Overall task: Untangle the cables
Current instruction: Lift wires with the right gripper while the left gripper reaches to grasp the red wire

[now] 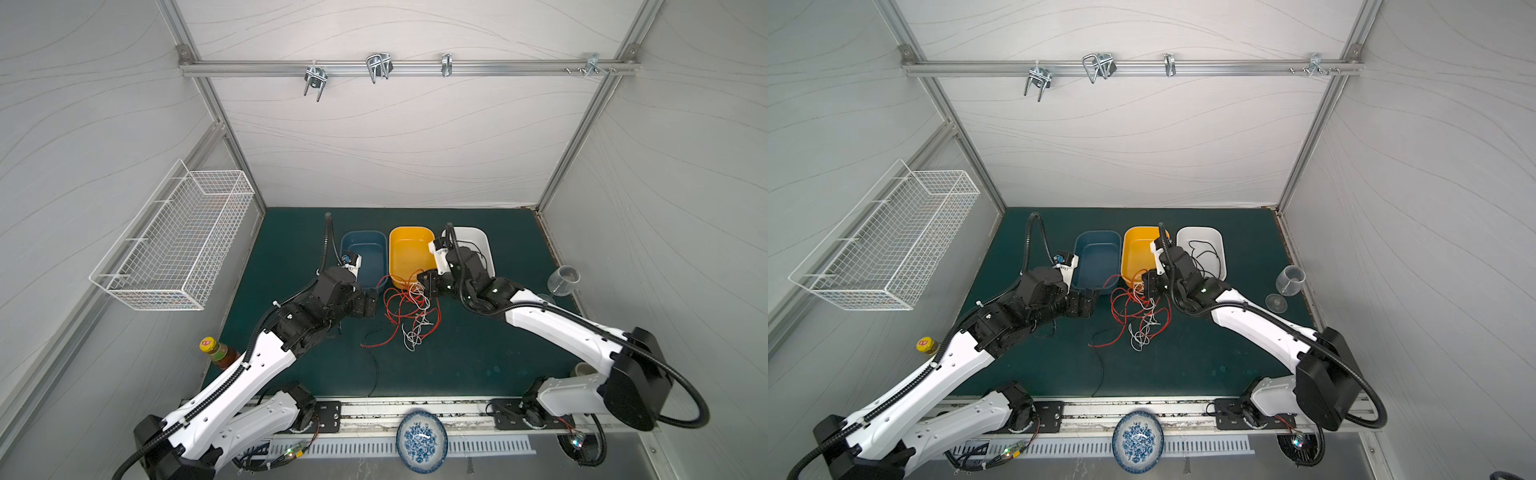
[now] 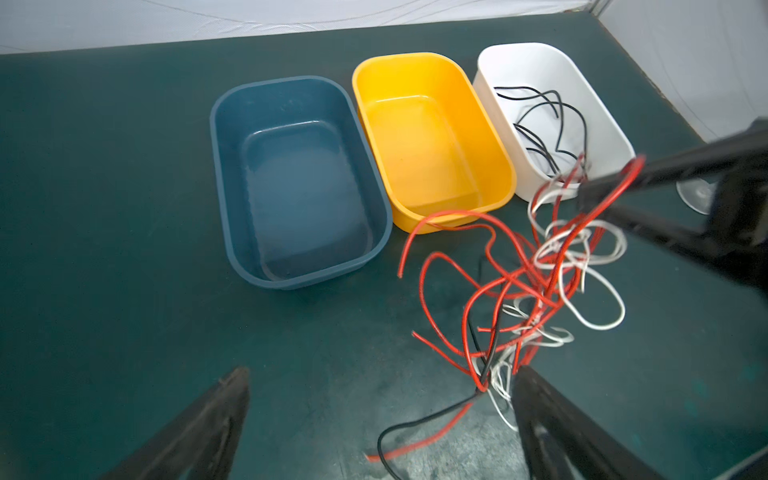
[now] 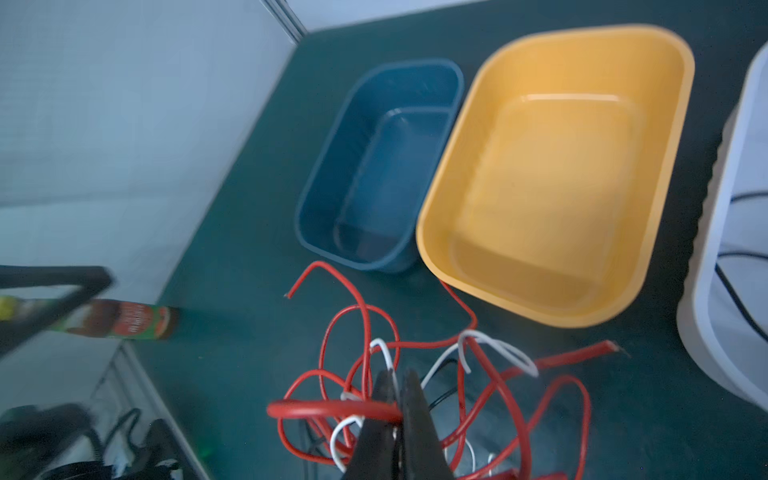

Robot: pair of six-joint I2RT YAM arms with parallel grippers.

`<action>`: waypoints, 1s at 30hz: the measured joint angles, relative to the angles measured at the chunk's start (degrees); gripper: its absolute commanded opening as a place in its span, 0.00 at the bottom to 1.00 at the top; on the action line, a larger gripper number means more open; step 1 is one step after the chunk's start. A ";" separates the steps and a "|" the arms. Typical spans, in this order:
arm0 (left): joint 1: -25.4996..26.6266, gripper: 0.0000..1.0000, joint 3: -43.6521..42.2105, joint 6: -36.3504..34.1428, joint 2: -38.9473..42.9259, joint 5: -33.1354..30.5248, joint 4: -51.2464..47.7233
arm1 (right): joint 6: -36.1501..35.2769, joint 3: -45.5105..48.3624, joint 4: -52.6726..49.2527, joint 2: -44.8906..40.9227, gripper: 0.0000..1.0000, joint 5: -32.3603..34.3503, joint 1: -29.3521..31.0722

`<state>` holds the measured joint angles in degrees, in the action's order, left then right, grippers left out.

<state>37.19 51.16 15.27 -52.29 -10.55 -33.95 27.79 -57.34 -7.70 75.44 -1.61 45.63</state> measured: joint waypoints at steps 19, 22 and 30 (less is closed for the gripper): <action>0.00 0.99 -1.16 -0.26 1.03 14.45 2.03 | -3.98 -5.49 -5.16 -3.98 0.00 -9.88 -2.51; 0.00 0.99 -1.16 -0.20 1.03 15.78 2.40 | -5.16 -4.74 -5.29 -5.92 0.00 -9.33 -2.38; 0.00 1.00 -0.55 4.63 1.03 27.47 6.86 | -7.30 -2.49 -6.82 -7.67 0.00 -6.32 -2.38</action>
<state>37.19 50.61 19.90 -51.27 16.93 -27.09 20.49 -59.83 -14.52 67.77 -7.92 43.24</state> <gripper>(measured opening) 0.994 0.055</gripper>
